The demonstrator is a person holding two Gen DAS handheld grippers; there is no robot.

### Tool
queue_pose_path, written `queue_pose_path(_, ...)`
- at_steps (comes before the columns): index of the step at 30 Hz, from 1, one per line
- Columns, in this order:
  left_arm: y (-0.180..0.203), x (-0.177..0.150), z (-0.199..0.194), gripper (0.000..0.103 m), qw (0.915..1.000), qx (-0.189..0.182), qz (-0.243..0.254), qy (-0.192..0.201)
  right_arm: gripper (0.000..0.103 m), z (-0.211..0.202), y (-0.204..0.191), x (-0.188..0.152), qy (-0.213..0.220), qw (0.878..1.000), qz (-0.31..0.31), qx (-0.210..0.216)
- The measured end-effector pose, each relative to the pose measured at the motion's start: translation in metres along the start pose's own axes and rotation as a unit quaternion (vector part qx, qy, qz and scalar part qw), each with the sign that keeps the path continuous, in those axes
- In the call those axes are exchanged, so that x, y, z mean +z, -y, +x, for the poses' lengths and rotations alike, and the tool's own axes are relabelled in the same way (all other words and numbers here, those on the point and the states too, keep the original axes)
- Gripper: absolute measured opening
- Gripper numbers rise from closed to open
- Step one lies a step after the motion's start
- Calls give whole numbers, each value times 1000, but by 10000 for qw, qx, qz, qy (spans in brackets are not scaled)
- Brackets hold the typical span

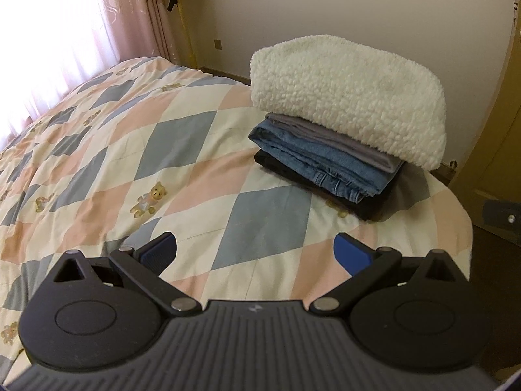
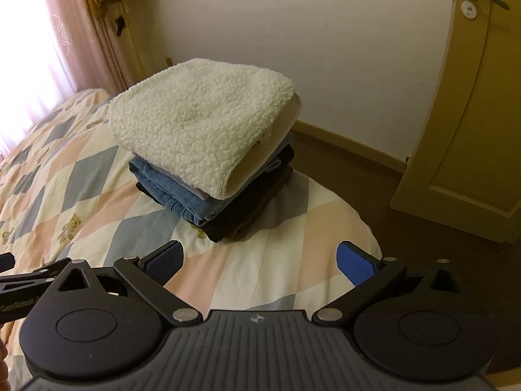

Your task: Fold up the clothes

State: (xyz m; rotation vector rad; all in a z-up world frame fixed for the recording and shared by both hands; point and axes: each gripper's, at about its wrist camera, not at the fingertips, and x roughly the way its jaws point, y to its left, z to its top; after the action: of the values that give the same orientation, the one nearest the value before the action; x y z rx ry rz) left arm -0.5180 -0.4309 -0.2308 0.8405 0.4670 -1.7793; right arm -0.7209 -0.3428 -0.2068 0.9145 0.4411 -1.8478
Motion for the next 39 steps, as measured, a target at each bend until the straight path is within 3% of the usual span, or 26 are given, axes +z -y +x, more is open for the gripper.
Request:
queue_pose_path(10, 10, -46, 59, 102, 9990, 284, -92, 341, 103, 38, 7, -46, 720, 9965, -291, 294)
queue_pose_path(21, 29, -72, 84, 102, 9991, 139, -96, 396, 103, 75, 27, -83, 969, 9939, -260, 467)
queue_pose_path(31, 42, -78, 8, 102, 9967, 62, 42, 803, 103, 33, 42, -93, 1074, 9911, -235, 757)
queue_pose_path(39, 35, -113, -72, 102, 9953, 120, -99, 955, 103, -24, 40, -117, 1056, 9898, -393, 873)
